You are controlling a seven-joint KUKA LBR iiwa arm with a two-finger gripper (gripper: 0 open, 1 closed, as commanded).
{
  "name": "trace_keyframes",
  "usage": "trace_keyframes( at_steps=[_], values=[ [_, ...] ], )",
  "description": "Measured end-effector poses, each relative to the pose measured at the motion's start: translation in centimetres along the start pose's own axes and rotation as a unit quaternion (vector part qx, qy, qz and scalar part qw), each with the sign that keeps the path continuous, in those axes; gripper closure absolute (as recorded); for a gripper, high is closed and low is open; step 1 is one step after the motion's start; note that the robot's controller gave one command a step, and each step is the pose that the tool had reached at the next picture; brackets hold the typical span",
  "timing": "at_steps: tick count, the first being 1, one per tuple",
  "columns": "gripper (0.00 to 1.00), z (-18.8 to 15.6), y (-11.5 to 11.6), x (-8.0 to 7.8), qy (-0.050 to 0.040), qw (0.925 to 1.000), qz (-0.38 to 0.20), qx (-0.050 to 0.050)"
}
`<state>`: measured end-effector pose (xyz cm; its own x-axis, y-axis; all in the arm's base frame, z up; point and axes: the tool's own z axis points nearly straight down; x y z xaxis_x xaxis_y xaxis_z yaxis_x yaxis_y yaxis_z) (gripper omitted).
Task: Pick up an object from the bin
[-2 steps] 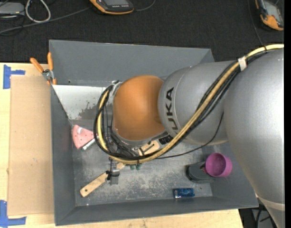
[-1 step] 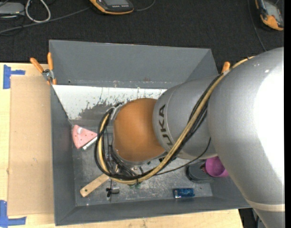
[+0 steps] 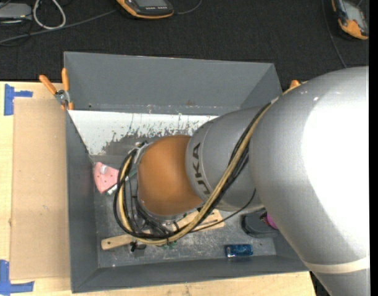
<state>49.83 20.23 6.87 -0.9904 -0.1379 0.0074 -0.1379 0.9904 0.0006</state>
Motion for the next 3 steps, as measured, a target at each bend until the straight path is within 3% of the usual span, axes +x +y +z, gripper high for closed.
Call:
trace_keyframes(
  at_steps=[1,3],
  values=[
    [1.00,0.0,0.0,0.0,0.0001,1.0000,0.000,0.000],
    [1.00,-14.7,-0.3,0.8,0.0043,0.9998,-0.020,0.001]
  ],
)
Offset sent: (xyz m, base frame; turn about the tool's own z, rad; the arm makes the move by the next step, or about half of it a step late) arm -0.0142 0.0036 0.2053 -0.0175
